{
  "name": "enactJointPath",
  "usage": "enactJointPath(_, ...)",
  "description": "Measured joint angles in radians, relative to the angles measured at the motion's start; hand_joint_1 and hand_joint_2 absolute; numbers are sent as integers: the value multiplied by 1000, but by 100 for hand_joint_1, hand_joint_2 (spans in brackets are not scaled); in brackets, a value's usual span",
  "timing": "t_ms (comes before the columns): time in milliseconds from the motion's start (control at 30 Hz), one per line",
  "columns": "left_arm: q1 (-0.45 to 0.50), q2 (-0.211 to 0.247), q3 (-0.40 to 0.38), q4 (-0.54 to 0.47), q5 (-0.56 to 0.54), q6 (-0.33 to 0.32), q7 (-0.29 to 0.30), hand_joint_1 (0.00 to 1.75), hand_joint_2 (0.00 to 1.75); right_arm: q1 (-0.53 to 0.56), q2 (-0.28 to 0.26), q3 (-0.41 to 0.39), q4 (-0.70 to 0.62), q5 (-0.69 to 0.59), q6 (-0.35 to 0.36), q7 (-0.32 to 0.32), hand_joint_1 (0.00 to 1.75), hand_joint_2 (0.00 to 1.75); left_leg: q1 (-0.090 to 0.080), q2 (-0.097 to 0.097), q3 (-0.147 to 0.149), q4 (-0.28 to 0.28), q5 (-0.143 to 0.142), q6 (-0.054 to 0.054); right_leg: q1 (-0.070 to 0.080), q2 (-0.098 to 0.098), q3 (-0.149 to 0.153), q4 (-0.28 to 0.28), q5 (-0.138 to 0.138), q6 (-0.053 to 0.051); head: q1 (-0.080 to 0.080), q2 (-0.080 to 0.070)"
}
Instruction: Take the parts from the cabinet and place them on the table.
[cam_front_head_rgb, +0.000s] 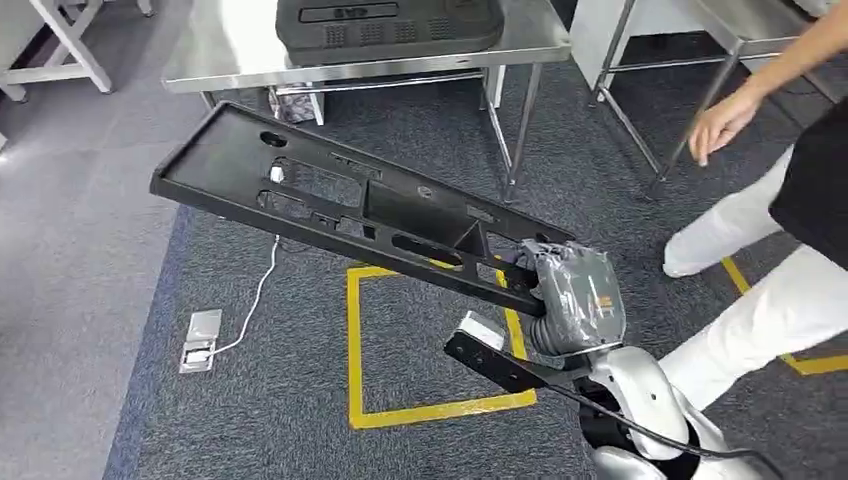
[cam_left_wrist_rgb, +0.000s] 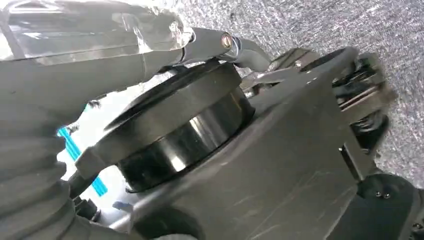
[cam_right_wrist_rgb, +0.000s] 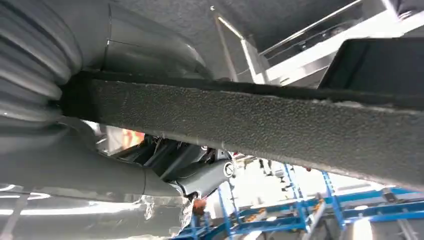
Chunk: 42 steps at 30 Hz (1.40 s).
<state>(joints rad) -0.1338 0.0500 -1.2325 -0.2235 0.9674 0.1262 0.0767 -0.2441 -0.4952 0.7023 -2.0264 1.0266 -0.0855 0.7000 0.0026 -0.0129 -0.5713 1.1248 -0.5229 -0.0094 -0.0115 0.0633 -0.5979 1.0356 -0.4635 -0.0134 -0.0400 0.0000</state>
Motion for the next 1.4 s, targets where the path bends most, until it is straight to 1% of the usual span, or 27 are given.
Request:
enactJointPath(33,4,5,0,2,-2,0,0,0,175,-1,2,0,0,0,0,0,175,175,-1,-46,17,-70,29,11,-4,8,-3,-1,0,1,-1,0)
enactJointPath(67,8,7,0,2,-2,0,0,0,175,-4,2,0,1,0,1,0,175,175,1,-80,15,-79,26,16,0,18,-10,4,1,5,8,0)
enactJointPath(167,3,8,0,3,-1,-2,0,0,175,-5,3,0,2,-3,19,-12,175,175,-9,-55,21,-105,17,23,-14,40,-25,-4,12,24,-2,0)
enactJointPath(200,2,8,0,2,0,-4,0,0,175,-8,2,0,2,-11,26,-15,175,175,3,-46,29,-124,25,27,-5,45,-22,-6,13,32,0,0)
enactJointPath(233,2,8,0,2,0,-7,0,0,175,-7,5,0,3,-18,30,-17,175,175,6,-36,40,-137,31,26,-5,12,-23,7,3,33,1,0)
enactJointPath(267,3,8,0,2,0,-6,0,0,175,-15,5,1,4,-22,33,-21,175,175,8,-31,43,-143,34,33,-4,-24,-41,45,-25,38,16,0)
enactJointPath(300,4,8,0,2,0,-6,0,0,175,-20,5,1,5,-23,34,-21,175,175,8,-22,43,-143,34,34,-5,-43,-77,117,-64,42,25,0)
enactJointPath(367,6,8,0,2,1,-6,2,0,175,-19,6,1,8,-23,33,-25,175,175,7,-8,43,-140,31,34,-10,-54,-149,265,-118,50,35,0)
enactJointPath(400,6,8,0,2,2,-6,3,0,175,-19,6,2,9,-23,32,-27,175,175,8,-3,43,-139,29,33,-12,-54,-162,289,-114,53,39,0)
enactJointPath(433,6,8,1,2,2,-6,3,0,175,-19,6,2,10,-23,31,-29,175,175,9,1,45,-136,25,30,-14,-56,-150,263,-87,55,43,0)
enactJointPath(500,6,8,1,2,2,-6,3,0,175,-19,6,2,11,-23,30,-31,175,175,13,6,51,-127,13,21,-17,-62,-65,100,2,57,49,0)
enactJointPath(533,5,8,1,2,2,-6,4,0,175,-21,7,2,11,-23,29,-32,175,175,14,8,53,-120,4,14,-19,-69,-27,19,22,58,52,0)
enactJointPath(567,5,11,1,3,2,-6,6,0,175,-23,8,3,12,-23,27,-34,175,175,7,9,48,-113,-4,4,-10,-70,-17,10,-3,55,58,0)
enactJointPath(600,5,11,1,3,1,-6,7,0,175,-23,8,3,13,-23,26,-37,175,175,6,9,48,-111,-7,0,-13,-64,-18,9,-2,37,60,0)
enactJointPath(667,5,12,2,3,2,-6,9,0,175,-22,8,3,13,-24,26,-40,175,175,5,9,54,-116,-9,-6,-10,-64,-18,11,-9,27,45,0)
enactJointPath(767,2,15,1,3,1,-4,12,0,175,-26,11,3,13,-24,25,-46,175,175,11,9,66,-98,-26,-24,-13,-66,-3,5,-15,7,42,0)
enactJointPath(833,2,17,2,3,2,-2,15,0,175,-29,12,4,13,-28,24,-47,175,175,9,9,-17,58,-94,-28,-11,-67,9,5,-26,-5,18,0)
enactJointPath(900,-4,18,5,3,5,-3,15,0,175,-28,12,5,13,-34,24,-47,175,175,5,9,-104,211,-146,-27,-6,-68,21,5,-38,-10,11,0)
enactJointPath(967,-5,18,8,2,5,-5,15,0,175,-28,12,7,13,-40,24,-49,175,175,0,9,-128,245,-132,-20,-2,-64,39,5,-51,-11,3,0)
enactJointPath(1033,-4,18,10,2,5,-5,16,0,175,-28,13,7,13,-45,24,-50,175,175,-6,9,-90,138,-38,-5,1,-59,63,5,-67,-10,-3,0)
enactJointPath(1067,-2,18,10,2,5,-3,18,0,175,-29,13,7,13,-46,24,-50,175,175,-10,8,-51,29,35,7,4,-58,79,5,-78,-8,-7,0)
enactJointPath(1100,2,18,10,3,4,-3,19,0,175,-28,13,7,13,-48,24,-52,175,175,-14,6,-30,-36,61,20,4,-57,92,1,-89,-7,-8,0)
enactJointPath(1133,3,19,10,5,4,-2,19,0,175,-30,14,7,15,-48,23,-52,175,175,-19,4,-38,-29,60,23,6,-56,93,-2,-91,-4,-2,0)
enactJointPath(1233,5,20,11,5,4,-2,19,0,175,-29,18,8,15,-53,23,-53,175,175,-24,8,-14,-99,29,36,1,-54,89,-7,-82,19,-4,0)
enactJointPath(1300,4,19,11,4,4,-2,19,0,175,-31,18,8,14,-55,22,-54,175,175,-13,2,30,-125,28,42,2,-55,95,9,-80,31,-2,0)
enactJointPath(1333,6,19,11,5,3,-2,19,0,175,-32,18,8,15,-55,22,-56,175,175,-11,4,48,-136,25,47,2,-57,82,49,-86,36,5,0)
enactJointPath(1400,7,19,11,5,3,-2,19,0,175,-39,18,8,15,-57,21,-59,175,175,-9,4,68,-144,18,51,-1,-57,-4,168,-114,43,22,0)
